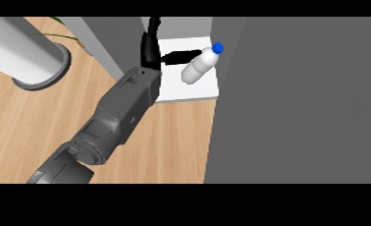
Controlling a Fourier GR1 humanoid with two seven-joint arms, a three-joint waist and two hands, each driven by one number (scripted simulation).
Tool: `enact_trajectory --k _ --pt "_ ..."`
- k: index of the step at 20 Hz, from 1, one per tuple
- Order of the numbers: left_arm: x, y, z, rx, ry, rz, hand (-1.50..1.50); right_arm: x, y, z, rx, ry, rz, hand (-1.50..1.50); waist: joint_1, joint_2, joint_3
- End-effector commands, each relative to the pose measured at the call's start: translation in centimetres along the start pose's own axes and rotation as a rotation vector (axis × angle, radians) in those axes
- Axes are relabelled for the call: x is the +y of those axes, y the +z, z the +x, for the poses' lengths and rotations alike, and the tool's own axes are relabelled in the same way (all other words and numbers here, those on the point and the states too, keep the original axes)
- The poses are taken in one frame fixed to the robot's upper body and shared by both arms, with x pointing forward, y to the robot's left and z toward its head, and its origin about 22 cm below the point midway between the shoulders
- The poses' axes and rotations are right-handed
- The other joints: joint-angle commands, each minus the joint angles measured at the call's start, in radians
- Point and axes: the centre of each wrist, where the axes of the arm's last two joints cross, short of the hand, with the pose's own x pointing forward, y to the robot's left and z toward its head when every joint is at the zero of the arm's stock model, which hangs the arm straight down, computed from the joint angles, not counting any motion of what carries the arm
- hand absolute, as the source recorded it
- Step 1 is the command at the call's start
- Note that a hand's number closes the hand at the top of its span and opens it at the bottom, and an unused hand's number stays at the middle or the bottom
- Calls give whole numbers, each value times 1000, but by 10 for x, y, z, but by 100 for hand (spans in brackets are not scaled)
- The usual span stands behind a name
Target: Pick up the bottled water, place it into the cabinet and close the cabinet
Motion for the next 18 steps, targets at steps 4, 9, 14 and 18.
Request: enact_trajectory --k 4,9,14,18 --pt "-10 -8 19 -90 148 -124 -150 -3 1 13 -24 -23 -9 -150 9 -3 0" --pt "-17 -13 36 -101 318 -236 -150 -6 -1 13 -39 -26 2 -150 11 -7 0" --pt "-18 5 29 -71 396 -263 -150 -6 1 15 -8 5 -25 -150 49 -24 1" --pt "-18 15 28 -67 456 -271 -150 -1 7 20 -28 9 -16 -150 63 -29 1"
